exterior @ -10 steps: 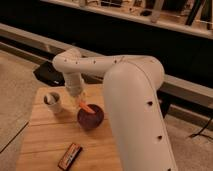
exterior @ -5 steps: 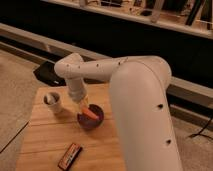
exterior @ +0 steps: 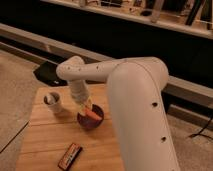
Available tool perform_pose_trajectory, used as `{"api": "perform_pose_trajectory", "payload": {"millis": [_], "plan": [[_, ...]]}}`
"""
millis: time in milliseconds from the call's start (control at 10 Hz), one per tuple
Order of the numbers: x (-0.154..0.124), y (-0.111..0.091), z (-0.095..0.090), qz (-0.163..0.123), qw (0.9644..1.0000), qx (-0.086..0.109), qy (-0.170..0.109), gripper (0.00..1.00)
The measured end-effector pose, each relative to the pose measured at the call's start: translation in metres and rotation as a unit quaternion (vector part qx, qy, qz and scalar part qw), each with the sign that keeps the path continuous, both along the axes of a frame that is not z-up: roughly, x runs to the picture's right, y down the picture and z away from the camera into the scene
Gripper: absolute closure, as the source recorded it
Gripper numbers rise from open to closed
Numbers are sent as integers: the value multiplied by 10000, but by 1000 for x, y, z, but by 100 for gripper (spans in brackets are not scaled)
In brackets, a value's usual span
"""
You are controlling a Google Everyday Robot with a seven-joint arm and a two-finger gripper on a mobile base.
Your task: Place the pepper in the ceramic bowl
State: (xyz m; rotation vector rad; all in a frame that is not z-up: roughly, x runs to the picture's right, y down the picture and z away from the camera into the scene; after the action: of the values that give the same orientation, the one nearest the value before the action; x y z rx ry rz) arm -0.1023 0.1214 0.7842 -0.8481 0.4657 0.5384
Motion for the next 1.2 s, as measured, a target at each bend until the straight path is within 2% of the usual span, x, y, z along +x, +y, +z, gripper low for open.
{"api": "perform_pose_trajectory", "payload": {"millis": [100,200,400,800,900,1200], "plan": [[1,1,2,-38,10000,5,22,96],[3,3,6,-135,9999,8,63,83],[3,7,8,-290,9995,-23,89,66],[-2,18,12,-590,9981,-134,93,25],[-4,20,13,-618,9979,-147,83,20],[-10,25,16,-691,9975,-145,87,20]]}}
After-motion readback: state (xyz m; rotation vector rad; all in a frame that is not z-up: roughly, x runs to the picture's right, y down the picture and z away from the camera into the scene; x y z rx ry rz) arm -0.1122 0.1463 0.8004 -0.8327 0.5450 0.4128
